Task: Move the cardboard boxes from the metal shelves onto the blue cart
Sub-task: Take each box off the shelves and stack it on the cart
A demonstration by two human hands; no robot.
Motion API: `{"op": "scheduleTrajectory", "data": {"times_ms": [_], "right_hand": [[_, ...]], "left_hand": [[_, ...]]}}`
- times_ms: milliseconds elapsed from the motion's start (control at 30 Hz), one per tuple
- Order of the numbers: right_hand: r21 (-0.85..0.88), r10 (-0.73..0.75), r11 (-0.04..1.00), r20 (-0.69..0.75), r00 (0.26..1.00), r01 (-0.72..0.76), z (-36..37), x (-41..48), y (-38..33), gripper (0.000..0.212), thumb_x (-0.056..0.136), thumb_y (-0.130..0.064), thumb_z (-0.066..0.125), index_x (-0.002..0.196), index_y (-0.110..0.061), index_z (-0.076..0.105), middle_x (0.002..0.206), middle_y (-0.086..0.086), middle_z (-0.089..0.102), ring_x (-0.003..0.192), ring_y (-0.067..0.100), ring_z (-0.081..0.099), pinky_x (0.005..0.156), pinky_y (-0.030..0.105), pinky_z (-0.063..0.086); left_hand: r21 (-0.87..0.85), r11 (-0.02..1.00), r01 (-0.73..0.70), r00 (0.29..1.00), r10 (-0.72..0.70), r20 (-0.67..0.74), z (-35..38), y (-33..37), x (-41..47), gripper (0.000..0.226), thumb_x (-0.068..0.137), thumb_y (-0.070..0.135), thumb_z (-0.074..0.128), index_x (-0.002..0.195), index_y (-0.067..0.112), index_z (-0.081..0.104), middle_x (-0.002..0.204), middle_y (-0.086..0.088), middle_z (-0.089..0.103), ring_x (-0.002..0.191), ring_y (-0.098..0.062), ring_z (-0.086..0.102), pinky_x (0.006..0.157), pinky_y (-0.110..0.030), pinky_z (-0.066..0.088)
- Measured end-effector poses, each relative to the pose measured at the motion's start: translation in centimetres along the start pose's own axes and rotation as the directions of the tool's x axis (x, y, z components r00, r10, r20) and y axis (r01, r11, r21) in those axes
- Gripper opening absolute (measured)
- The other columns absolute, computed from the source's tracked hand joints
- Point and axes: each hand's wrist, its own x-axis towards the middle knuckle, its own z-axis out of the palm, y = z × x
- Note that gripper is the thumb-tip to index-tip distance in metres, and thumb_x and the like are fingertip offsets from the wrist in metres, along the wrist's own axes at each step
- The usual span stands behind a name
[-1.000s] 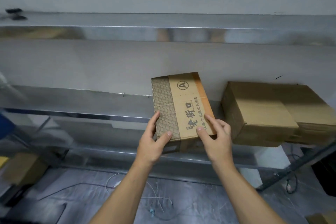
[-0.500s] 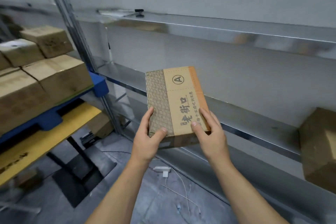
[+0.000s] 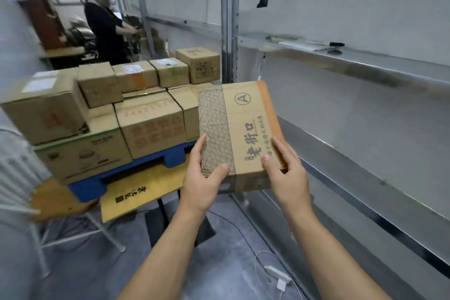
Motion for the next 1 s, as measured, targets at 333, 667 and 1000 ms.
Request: {"op": "scheduleTrajectory", "data": {"times_ms": [333,667,1000], "right_hand": [[0.095,-0.086,0.993,0.164,0.983,0.071,16.0,6.2,-4.1,0.043,0.094,-0.040,0.060,0.135,-0.050,0.051,0.142,-0.020,0.051,0.132,0.003,0.046,0.110,0.043,0.043],[0.205,-0.126,0.977,0.362,0.923,0.053,27.2,11.4,-5.9,0.050,0.097,-0.041,0.058,0.145,-0.041,0.043,0.139,-0.023,0.049,0.126,-0.002,0.047,0.103,0.036,0.050],[0.250,-0.126,0.968,0.547,0.827,-0.018,35.8,16.5,-5.3,0.046,0.096,-0.044,0.058,0.141,-0.043,0.047,0.122,-0.038,0.051,0.119,0.000,0.052,0.092,0.035,0.056]], "left_hand": [[0.066,0.996,-0.056,0.972,0.070,-0.225,-12.5,-0.2,9.3,0.074,0.077,0.029,0.068,0.143,0.036,0.036,0.129,0.026,0.052,0.120,0.008,0.052,0.097,-0.023,0.047],[0.133,0.991,-0.028,0.844,0.095,-0.529,-20.3,-1.3,16.1,0.039,0.092,0.020,0.067,0.123,0.032,0.044,0.118,0.013,0.055,0.102,0.006,0.056,0.082,-0.021,0.050],[0.129,0.988,0.083,0.717,0.030,-0.696,-24.7,-4.0,21.6,0.040,0.087,0.045,0.056,0.126,0.038,0.051,0.126,0.010,0.060,0.118,-0.012,0.058,0.101,-0.046,0.049]]}}
